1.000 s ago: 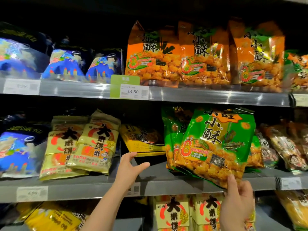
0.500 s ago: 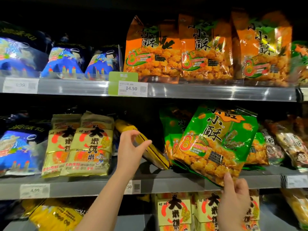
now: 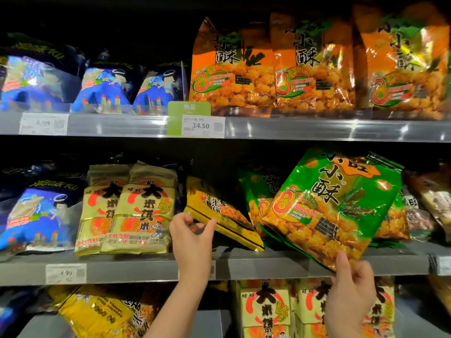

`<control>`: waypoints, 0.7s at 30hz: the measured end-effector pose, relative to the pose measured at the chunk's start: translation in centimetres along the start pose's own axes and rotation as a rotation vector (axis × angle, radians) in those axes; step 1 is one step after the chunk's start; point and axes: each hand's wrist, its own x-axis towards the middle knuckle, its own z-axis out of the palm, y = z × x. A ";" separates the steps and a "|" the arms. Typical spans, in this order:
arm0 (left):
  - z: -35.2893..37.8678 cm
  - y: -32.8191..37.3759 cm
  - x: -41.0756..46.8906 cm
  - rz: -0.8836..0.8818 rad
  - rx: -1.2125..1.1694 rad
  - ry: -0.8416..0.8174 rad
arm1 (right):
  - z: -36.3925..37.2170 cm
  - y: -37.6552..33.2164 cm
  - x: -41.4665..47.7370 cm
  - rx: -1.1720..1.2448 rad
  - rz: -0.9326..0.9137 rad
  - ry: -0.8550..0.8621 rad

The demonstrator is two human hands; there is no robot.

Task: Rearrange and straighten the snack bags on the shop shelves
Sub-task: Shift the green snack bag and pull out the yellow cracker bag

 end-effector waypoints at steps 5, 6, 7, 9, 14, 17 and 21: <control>1.2 -0.6 -1.3 -0.003 0.175 -0.216 | -0.5 0.3 0.3 -0.006 0.018 -0.014; 1.3 -0.3 -1.2 -0.004 0.175 -0.208 | -0.6 0.5 0.3 -0.001 0.027 -0.016; 1.4 -0.1 -0.9 -0.014 0.167 -0.176 | -0.7 0.6 0.4 0.002 0.030 -0.019; 1.7 0.5 -0.2 -0.081 0.151 -0.099 | -0.9 0.6 0.4 0.004 0.030 -0.024; 3.5 0.7 0.2 -0.262 0.027 -0.050 | -1.2 0.0 0.2 -0.011 0.045 -0.049; 4.6 0.1 0.5 -0.365 -0.069 0.000 | -1.3 -0.5 0.1 -0.021 0.056 -0.052; 5.4 -0.7 1.0 -0.436 -0.111 0.021 | -1.5 -0.8 0.1 -0.009 0.062 -0.060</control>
